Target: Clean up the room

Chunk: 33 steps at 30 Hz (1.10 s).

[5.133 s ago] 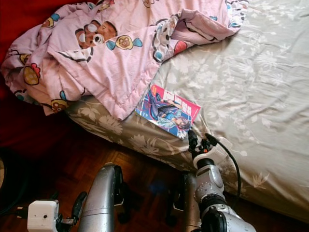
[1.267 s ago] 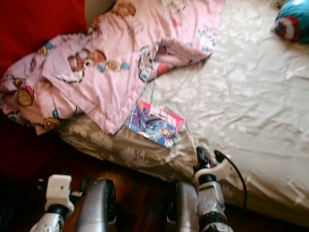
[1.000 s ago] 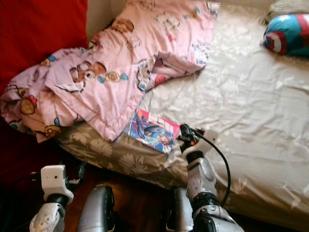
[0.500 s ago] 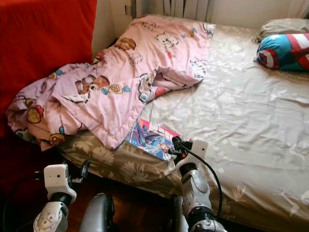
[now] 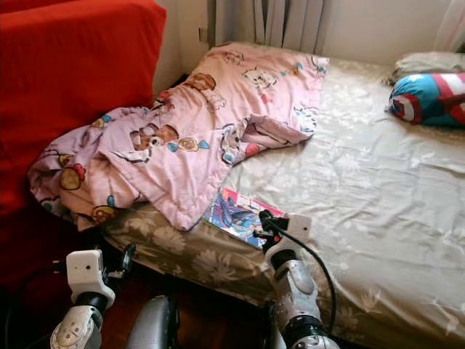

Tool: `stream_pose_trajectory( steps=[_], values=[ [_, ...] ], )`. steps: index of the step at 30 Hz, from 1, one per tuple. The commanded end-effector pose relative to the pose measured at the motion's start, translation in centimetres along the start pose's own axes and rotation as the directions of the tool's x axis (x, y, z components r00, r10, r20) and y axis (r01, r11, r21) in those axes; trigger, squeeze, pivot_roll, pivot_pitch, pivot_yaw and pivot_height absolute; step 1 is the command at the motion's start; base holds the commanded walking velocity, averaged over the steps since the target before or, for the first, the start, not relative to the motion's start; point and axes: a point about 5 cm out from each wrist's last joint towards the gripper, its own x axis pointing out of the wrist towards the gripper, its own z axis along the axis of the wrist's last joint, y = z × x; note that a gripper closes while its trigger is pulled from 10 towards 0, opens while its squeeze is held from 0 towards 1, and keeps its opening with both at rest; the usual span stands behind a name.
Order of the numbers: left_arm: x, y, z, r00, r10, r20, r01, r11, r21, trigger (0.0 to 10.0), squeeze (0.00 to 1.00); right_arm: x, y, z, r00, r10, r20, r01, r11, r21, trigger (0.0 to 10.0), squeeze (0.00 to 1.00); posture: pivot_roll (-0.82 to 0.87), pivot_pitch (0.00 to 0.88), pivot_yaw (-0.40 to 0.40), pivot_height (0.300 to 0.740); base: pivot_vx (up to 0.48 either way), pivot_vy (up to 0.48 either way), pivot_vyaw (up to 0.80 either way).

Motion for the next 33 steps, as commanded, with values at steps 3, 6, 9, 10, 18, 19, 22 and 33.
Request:
stream_pose_trajectory(
  steps=[3, 6, 9, 10, 18, 19, 22, 33],
  values=[
    [-0.5, 0.2, -0.5, 1.000, 0.005, -0.020, -0.006, 1.000, -0.005, 10.0, 0.00, -0.1, -0.2, 0.1, 1.000, -0.006, 0.000, 0.006, 1.000, -0.002, 10.0, 0.00, 0.11, 0.142, -0.017, 0.589, 0.000, 0.237, 0.53],
    [-0.6, 0.0, -0.5, 1.000, -0.014, -0.026, 0.014, 1.000, -0.003, 10.0, 0.00, -0.1, -0.6, 0.2, 0.999, -0.036, 0.002, 0.036, 0.999, 0.020, 10.0, 0.00, 0.11, 0.147, -0.013, 0.589, 0.000, 0.000, 0.00],
    [-0.7, 0.0, -0.5, 1.000, -0.024, -0.020, 0.024, 1.000, 0.002, 10.0, 0.00, -0.1, -0.8, 0.4, 0.999, -0.043, 0.009, 0.043, 0.999, 0.030, 10.0, 0.00, 0.11, 0.147, -0.013, 0.589, 0.000, 0.000, 0.00],
    [-0.8, 0.1, -0.5, 0.999, -0.023, -0.022, 0.023, 1.000, 0.004, 10.0, 0.00, -0.1, -0.9, 0.4, 0.999, -0.046, 0.006, 0.046, 0.999, 0.026, 10.0, 0.00, 0.11, 0.147, -0.013, 0.589, 0.000, 0.000, 0.00],
    [-1.0, 0.3, -0.7, 0.999, -0.016, -0.031, 0.016, 1.000, -0.001, 10.0, 0.00, -0.2, -1.6, 0.6, 0.996, -0.092, 0.008, 0.092, 0.995, 0.025, 10.0, 0.00, 0.12, 0.154, -0.011, 0.589, 0.277, 0.000, 0.00],
    [-1.0, 0.3, -0.7, 0.999, -0.017, -0.032, 0.017, 1.000, -0.002, 10.0, 0.00, -0.2, -1.7, 0.6, 0.995, -0.097, 0.007, 0.097, 0.995, 0.025, 10.0, 0.00, 0.12, 0.154, -0.011, 0.589, 0.300, 0.000, 0.00],
    [-1.0, 0.3, -0.7, 0.999, -0.019, -0.031, 0.019, 1.000, -0.001, 10.0, 0.00, -0.3, -1.7, 0.6, 0.994, -0.106, 0.012, 0.106, 0.994, 0.025, 10.0, 0.00, 0.12, 0.156, -0.009, 0.589, 0.305, 0.000, 0.00],
    [-1.3, 0.6, -0.7, 0.999, -0.017, -0.031, 0.017, 1.000, 0.003, 10.0, 0.00, -0.4, -2.4, 0.7, 0.987, -0.158, 0.010, 0.158, 0.987, 0.020, 10.0, 0.00, 0.13, 0.155, -0.005, 0.589, 0.330, 0.000, -0.20]
  ],
)
